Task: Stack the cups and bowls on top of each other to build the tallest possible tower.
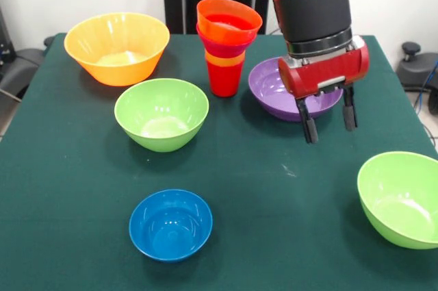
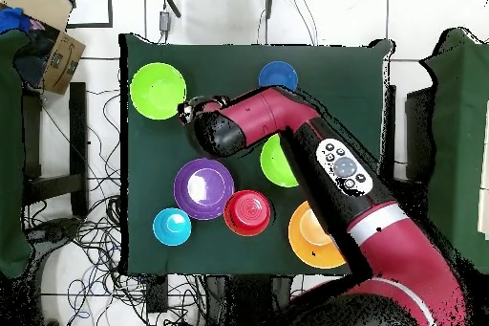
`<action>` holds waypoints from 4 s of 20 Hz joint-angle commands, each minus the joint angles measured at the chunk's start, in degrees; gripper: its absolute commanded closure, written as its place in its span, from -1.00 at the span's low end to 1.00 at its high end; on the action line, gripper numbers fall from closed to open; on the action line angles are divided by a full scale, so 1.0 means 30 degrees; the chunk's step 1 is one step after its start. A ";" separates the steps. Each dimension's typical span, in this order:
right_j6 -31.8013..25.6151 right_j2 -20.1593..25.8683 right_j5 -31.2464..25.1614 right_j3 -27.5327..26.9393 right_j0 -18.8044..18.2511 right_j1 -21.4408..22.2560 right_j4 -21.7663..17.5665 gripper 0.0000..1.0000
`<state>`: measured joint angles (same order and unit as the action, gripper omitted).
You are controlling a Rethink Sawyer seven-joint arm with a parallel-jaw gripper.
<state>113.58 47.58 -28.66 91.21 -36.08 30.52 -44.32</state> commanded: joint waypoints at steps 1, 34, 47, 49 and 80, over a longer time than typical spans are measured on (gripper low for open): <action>0.0405 -0.2453 -0.0328 -0.1531 0.1256 -0.0674 -0.0749 -1.00; -0.5486 -0.2268 -0.6386 -0.3863 0.0248 0.0073 0.0951 -1.00; -0.8854 -0.0704 -0.9186 -0.4548 -0.1472 0.0224 0.1414 -1.00; -0.9223 -0.0617 -0.9341 -0.4574 -0.1729 0.0214 0.1435 -1.00; -1.7144 -0.0755 -0.8818 -0.3489 -0.4091 -0.1142 0.0127 -1.00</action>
<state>84.19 44.76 -52.23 79.87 -48.11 32.01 -39.42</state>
